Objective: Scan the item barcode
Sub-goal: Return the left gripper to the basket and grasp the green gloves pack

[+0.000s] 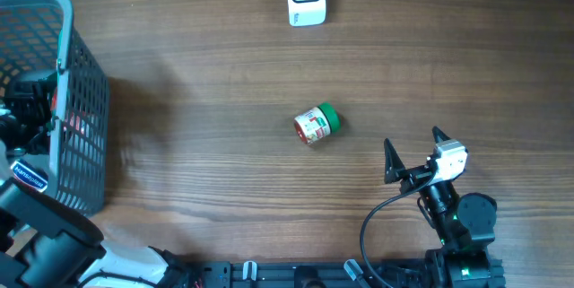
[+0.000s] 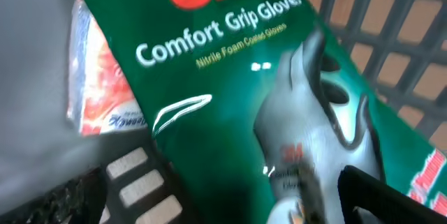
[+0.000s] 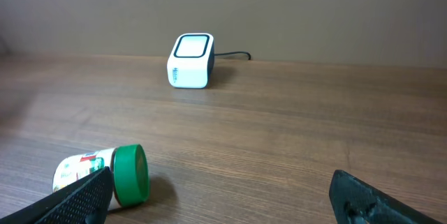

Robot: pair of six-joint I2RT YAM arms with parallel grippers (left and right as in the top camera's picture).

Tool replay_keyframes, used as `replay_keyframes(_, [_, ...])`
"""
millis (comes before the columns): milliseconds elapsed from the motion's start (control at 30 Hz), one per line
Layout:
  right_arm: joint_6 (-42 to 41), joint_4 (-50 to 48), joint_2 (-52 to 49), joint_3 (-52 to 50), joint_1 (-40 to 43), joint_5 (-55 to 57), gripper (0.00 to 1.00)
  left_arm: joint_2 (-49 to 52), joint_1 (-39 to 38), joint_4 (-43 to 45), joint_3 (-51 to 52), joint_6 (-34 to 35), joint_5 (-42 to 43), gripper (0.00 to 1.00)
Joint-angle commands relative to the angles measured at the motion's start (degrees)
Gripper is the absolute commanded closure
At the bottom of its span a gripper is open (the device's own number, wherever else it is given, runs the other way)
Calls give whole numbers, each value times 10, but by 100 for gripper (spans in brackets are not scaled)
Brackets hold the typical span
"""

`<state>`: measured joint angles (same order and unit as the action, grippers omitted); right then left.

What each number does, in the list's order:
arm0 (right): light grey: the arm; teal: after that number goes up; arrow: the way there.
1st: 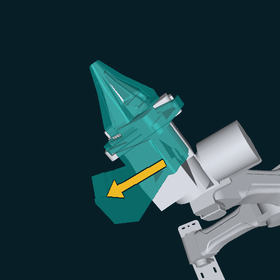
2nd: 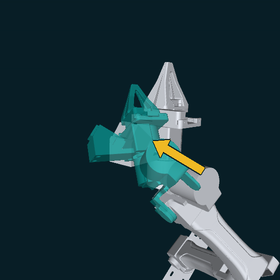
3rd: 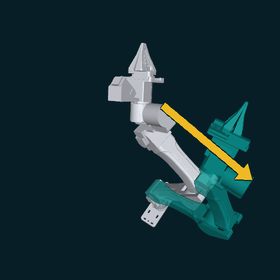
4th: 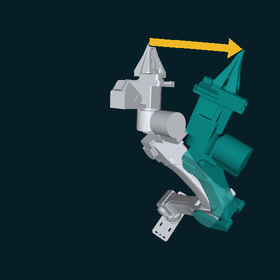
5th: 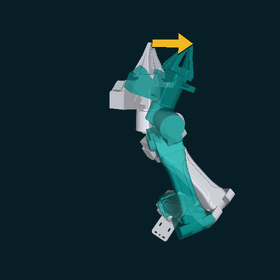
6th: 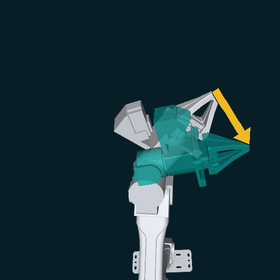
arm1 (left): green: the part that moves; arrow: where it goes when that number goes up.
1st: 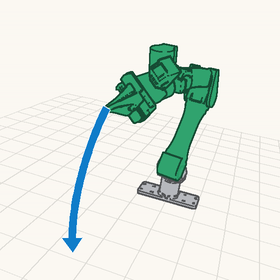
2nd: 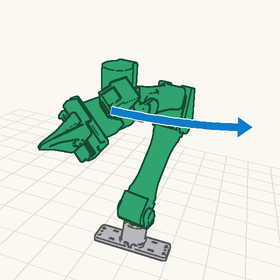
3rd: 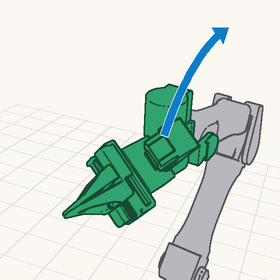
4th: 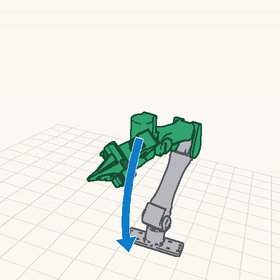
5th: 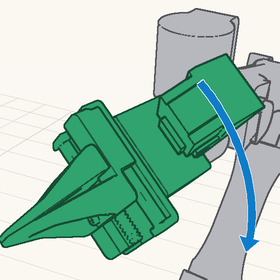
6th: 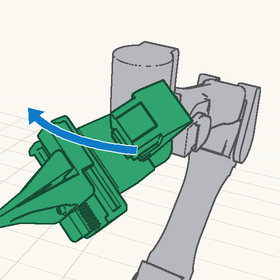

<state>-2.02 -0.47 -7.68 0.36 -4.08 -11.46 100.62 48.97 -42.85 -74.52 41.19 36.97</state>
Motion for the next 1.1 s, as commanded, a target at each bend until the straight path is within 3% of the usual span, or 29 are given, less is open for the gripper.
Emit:
replay_keyframes(0, [4, -3, 0, -1, 2, 3, 0, -3, -24, 68, 49, 80, -4, 0])
replay_keyframes(133, [4, -3, 0, 0, 2, 3, 0, -3, -70, 148, 82, 118, -9, 2])
replay_keyframes(167, [4, -3, 0, -1, 2, 3, 0, -3, -83, 162, 82, 118, -8, 20])
replay_keyframes(200, [4, -3, 0, -1, 2, 3, 0, -3, -95, 176, 82, 120, -8, 54])
replay_keyframes(267, [4, -3, 0, -1, 2, 3, 0, -3, -107, 195, 81, 144, -8, 90])
replay_keyframes(300, [4, -3, 0, -1, 2, 3, 1, -4, -106, 196, 81, 160, -8, 96])
replay_keyframes(467, [4, -3, 0, -1, 2, 3, 0, -47, -64, 195, 56, 169, 32, 96])
replay_keyframes(733, [4, -3, 0, -1, 2, 3, 0, -282, 7, 186, 11, 165, 76, 96])
replay_keyframes(833, [4, -3, 0, -1, 2, 3, 0, -371, -4, 162, 11, 162, 85, 96])
replay_keyframes(933, [4, -3, 0, -1, 2, 3, 0, -415, -30, 161, 11, 137, 149, 96])
replay_keyframes(1000, [4, -3, 0, -1, 2, 3, 0, -427, -73, 162, 11, 89, 195, 96])
replay_keyframes(1067, [4, -3, 0, -1, 2, 3, 0, -428, -146, 129, 11, -2, 204, 96])
